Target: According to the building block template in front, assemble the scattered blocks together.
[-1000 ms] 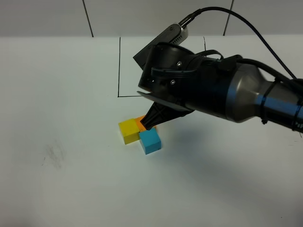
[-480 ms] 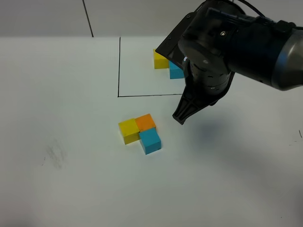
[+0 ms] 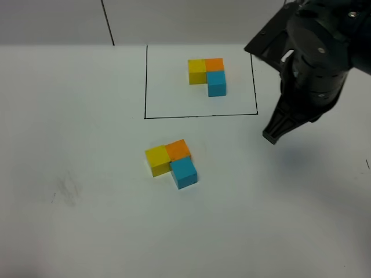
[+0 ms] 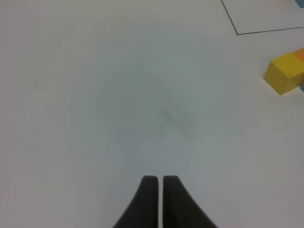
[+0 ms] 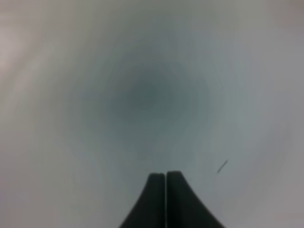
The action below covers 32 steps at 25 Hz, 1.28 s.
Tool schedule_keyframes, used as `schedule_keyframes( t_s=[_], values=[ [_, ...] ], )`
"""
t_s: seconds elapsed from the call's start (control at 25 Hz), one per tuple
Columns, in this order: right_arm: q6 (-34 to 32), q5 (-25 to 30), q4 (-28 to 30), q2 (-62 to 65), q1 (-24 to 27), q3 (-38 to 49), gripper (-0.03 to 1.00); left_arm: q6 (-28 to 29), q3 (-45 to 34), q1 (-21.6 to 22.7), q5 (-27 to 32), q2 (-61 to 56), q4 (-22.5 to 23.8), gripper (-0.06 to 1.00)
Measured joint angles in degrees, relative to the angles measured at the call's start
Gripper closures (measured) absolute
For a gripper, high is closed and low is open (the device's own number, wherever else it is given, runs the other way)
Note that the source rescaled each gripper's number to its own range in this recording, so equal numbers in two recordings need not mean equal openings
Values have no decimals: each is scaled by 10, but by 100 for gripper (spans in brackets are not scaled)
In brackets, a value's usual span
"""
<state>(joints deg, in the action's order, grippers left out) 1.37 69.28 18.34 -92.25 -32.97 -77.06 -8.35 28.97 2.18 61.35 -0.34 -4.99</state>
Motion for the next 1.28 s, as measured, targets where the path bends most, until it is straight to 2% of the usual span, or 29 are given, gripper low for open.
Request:
schedule_keyframes(
  t_s=[0.56,1.0,1.28],
  values=[
    [-25,-4,-6,255,90,243,96,1,0,0,0,0,0,94],
    [-32,-23,-73,441,95,397,96,1,0,0,0,0,0,94],
    [-31,-34,-123,507,95,457,96,2,0,0,0,0,0,94]
  ],
)
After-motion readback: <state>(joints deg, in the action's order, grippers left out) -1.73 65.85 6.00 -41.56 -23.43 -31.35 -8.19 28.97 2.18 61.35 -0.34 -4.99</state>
